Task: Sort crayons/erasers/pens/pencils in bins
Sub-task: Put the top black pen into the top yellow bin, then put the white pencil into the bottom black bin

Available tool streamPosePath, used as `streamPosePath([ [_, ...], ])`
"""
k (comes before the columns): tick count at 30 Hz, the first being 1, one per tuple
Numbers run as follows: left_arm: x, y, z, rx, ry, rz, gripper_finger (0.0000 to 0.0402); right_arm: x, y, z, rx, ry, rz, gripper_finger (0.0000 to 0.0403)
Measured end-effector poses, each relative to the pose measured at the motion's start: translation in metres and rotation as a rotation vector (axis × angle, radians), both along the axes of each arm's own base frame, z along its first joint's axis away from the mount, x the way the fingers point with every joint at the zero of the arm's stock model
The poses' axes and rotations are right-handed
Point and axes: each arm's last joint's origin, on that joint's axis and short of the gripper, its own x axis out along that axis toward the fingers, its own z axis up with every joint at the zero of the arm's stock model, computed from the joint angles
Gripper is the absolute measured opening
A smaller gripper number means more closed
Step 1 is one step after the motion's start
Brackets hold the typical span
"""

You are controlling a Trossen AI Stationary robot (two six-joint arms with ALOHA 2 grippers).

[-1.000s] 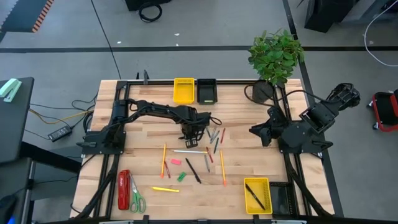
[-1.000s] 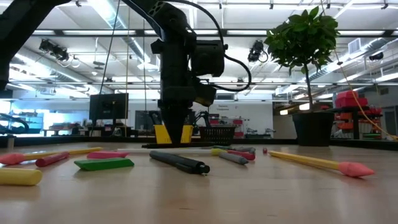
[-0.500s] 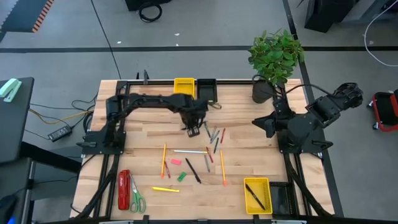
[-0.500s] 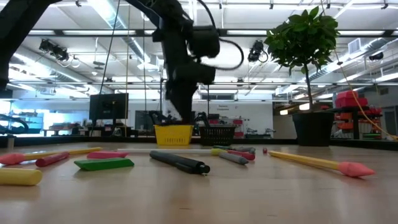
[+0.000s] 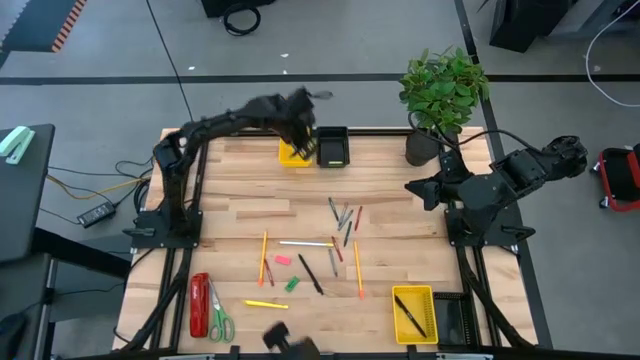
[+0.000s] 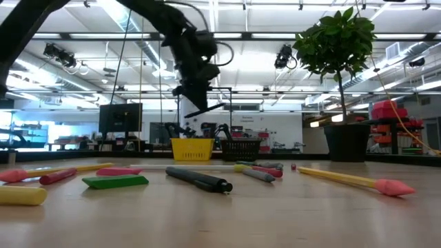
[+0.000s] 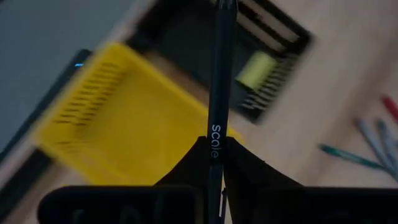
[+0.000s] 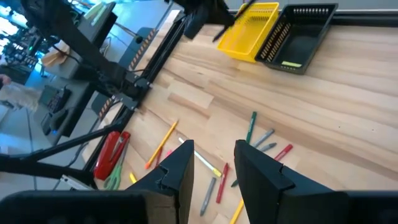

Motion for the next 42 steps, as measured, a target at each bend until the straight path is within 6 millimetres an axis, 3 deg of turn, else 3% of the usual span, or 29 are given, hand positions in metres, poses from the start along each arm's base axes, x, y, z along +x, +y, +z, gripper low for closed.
streamPosePath([
  [4,-0.019,0.030,-0.004,-0.010,-0.008,0.064,0.0032,0.001,-0.003,0.000,0.000,0.000,-0.024,0.0121],
  [9,-0.033,0.048,-0.009,-0.033,-0.060,0.137,0.0043,0.002,-0.008,0.000,-0.002,0.001,-0.055,0.0121],
  [18,-0.032,0.046,-0.033,-0.072,-0.107,0.203,0.0041,0.004,-0.016,0.000,-0.005,0.003,-0.115,0.0121],
  [28,-0.039,0.040,-0.053,-0.105,-0.039,0.233,0.0049,0.005,-0.018,0.000,-0.001,0.007,-0.117,0.0121],
  [39,-0.039,0.038,-0.053,-0.145,-0.042,0.280,0.0163,0.004,-0.016,0.001,0.040,0.011,-0.052,0.0121],
  [42,-0.041,0.034,-0.045,-0.166,-0.059,0.282,0.0188,0.003,-0.015,0.001,0.063,0.018,-0.013,0.0121],
])
